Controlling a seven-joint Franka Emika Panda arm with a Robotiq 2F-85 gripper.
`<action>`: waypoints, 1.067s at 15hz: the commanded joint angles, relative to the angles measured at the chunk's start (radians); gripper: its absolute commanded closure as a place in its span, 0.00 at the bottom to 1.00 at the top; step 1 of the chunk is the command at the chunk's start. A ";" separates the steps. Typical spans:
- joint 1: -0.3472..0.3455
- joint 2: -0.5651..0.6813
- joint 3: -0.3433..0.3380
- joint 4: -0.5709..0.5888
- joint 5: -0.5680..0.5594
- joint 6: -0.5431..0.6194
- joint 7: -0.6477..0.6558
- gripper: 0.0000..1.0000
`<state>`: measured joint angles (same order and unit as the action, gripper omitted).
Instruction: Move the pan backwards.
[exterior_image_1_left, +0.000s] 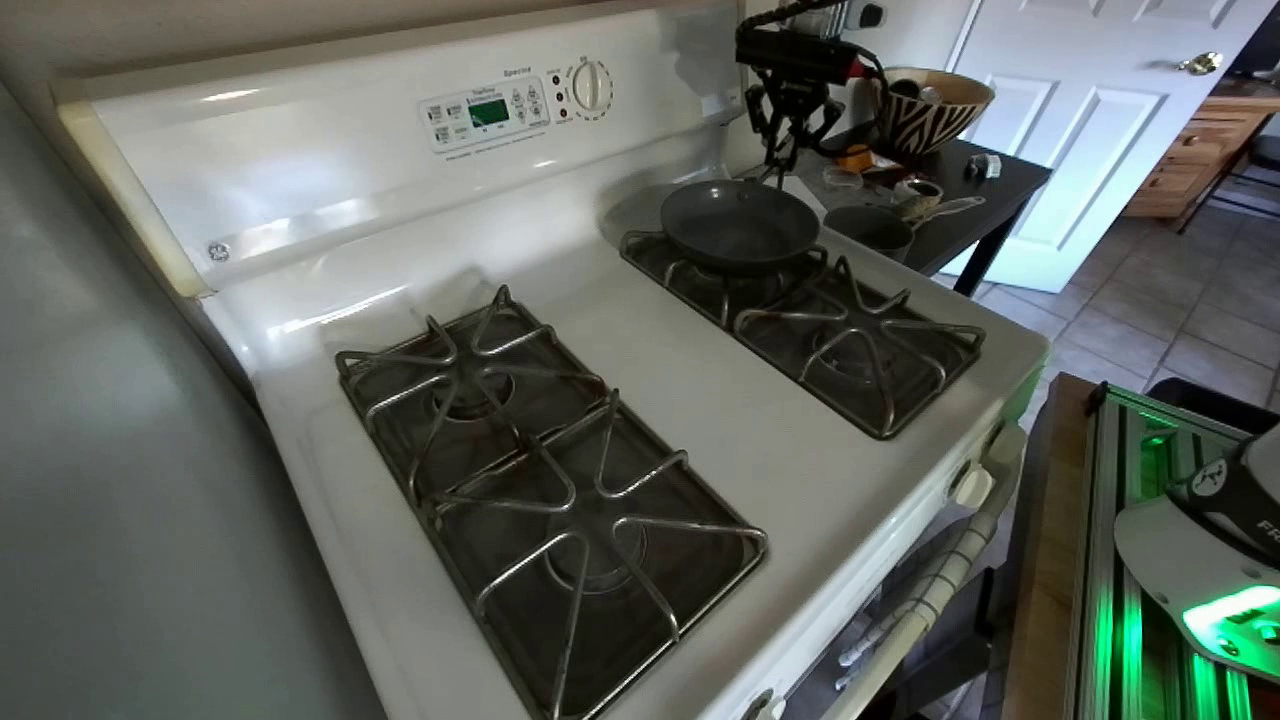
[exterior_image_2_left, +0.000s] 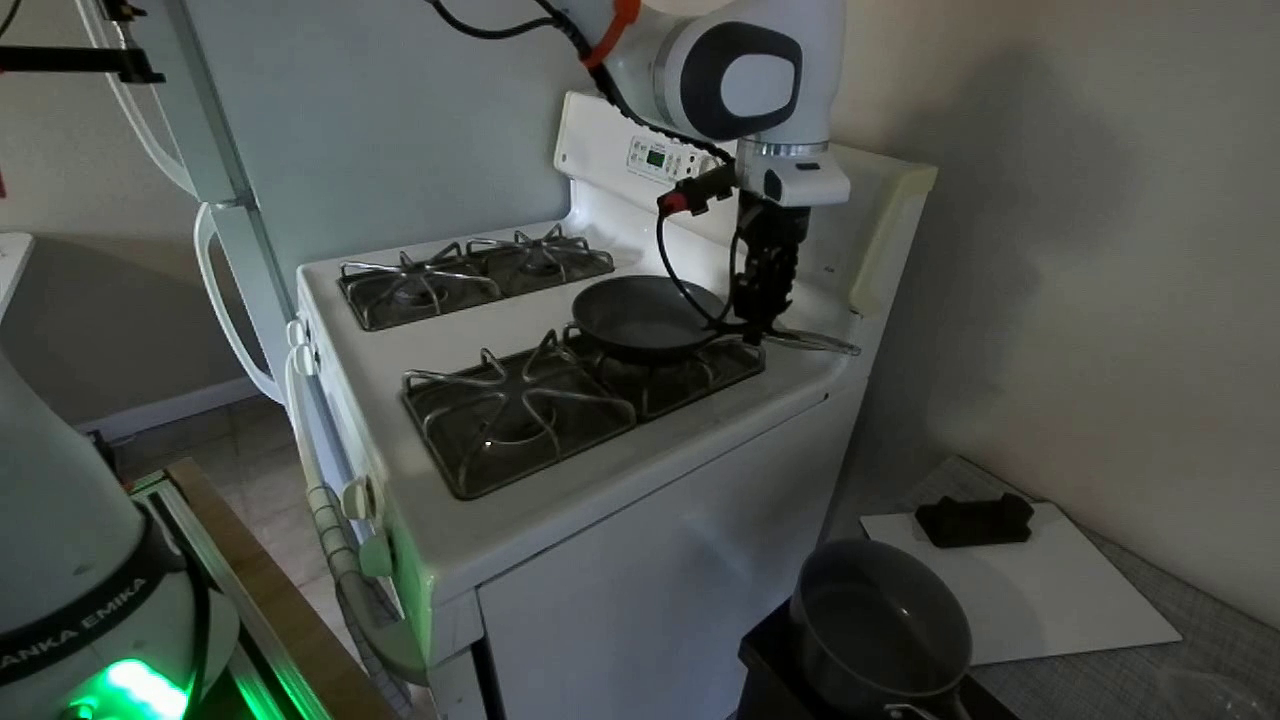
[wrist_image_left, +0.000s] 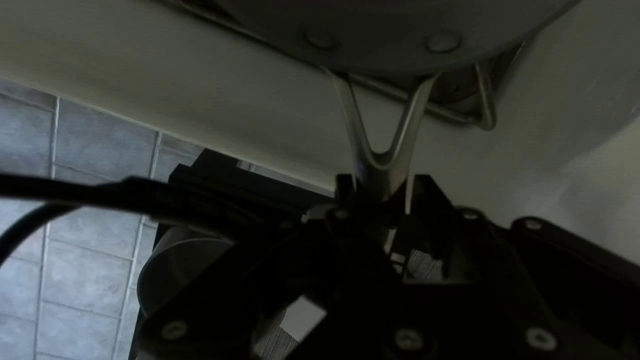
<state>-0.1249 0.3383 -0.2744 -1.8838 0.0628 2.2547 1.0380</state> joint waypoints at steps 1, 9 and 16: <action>0.015 0.012 -0.008 0.021 -0.017 0.012 0.122 0.39; 0.026 -0.107 0.003 -0.071 -0.079 0.034 0.025 0.00; 0.041 -0.304 0.046 -0.256 -0.315 0.128 -0.141 0.00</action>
<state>-0.0878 0.1497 -0.2516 -2.0040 -0.1739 2.3168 0.9603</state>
